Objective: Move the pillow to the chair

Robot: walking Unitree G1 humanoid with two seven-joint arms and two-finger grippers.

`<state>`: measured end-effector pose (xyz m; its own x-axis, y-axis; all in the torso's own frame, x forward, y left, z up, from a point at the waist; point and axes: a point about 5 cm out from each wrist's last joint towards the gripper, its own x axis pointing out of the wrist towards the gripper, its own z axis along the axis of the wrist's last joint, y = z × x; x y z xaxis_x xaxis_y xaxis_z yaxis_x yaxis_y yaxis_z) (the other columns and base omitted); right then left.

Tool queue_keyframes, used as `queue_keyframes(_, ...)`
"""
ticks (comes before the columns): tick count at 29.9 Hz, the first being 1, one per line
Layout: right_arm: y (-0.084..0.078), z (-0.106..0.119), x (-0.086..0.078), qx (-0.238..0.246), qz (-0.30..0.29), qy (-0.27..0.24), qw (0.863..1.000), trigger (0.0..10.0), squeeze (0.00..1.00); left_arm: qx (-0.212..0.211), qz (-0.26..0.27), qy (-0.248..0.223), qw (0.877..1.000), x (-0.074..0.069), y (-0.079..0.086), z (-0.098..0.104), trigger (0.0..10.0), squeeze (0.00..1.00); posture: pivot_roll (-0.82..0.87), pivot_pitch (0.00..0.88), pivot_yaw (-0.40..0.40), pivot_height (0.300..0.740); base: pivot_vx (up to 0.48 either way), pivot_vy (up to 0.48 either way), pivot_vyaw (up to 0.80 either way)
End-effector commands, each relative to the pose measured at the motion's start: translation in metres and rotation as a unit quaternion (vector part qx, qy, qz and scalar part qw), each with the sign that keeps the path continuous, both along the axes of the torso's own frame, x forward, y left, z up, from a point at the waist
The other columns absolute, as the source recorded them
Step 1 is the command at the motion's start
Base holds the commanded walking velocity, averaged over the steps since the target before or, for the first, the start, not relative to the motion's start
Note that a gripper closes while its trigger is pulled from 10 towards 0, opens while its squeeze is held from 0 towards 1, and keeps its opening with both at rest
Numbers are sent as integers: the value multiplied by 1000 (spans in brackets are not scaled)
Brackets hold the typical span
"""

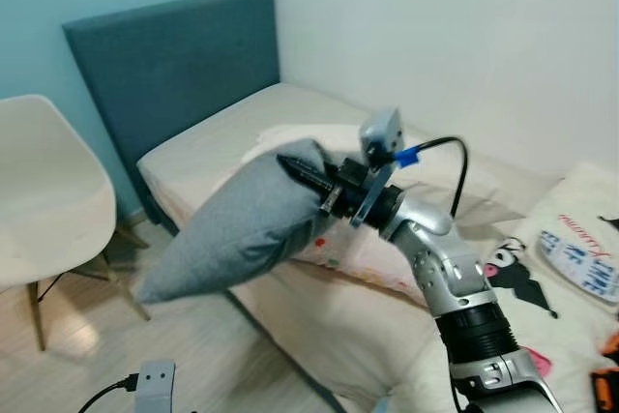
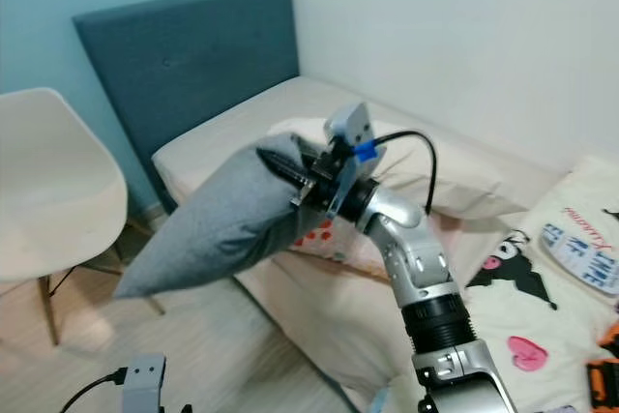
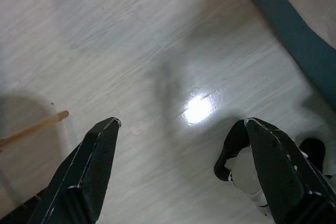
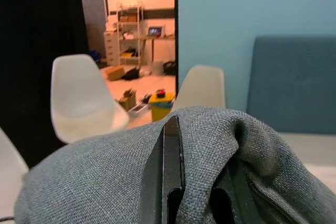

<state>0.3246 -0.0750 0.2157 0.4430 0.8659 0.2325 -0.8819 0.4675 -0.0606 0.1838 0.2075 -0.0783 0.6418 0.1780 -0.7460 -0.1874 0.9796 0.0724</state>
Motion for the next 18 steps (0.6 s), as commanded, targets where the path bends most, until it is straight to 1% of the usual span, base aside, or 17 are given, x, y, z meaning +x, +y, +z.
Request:
queue_keyframes(1,7,7,-4,8,17,-20,1000,0,0,-6,-1,9,1000,-4,-3,-3,10000,0,36,0,17,719,0,0,569)
queue_keyframes(3,12,-7,-7,3,24,3,1000,0,0,-8,-3,9,1000,-4,-4,-3,10000,0,37,0,24,719,0,0,600)
queue_keyframes(4,12,-7,-7,3,24,3,1000,0,0,-8,-3,9,1000,-4,-4,-3,10000,0,37,0,24,719,0,0,606)
queue_keyframes(6,16,-20,-10,1,28,24,999,0,0,-14,3,11,1000,-4,-5,-3,10000,0,39,0,23,719,0,0,634)
queue_keyframes(7,16,-20,-10,1,28,24,999,0,0,-14,3,11,1000,-4,-5,-3,10000,0,39,0,23,719,0,0,638)
queue_keyframes(8,19,-28,-13,0,30,36,999,0,0,-21,12,27,999,-5,-5,-5,10000,0,39,0,23,719,-480,0,638)
queue_keyframes(13,21,-33,-14,0,29,45,999,0,0,-15,6,28,999,-5,-5,-5,10000,0,39,0,23,719,-480,0,644)
queue_keyframes(18,17,-37,-12,0,19,50,999,0,0,-10,-1,20,1000,-4,-3,-4,10000,0,44,0,28,719,0,0,644)
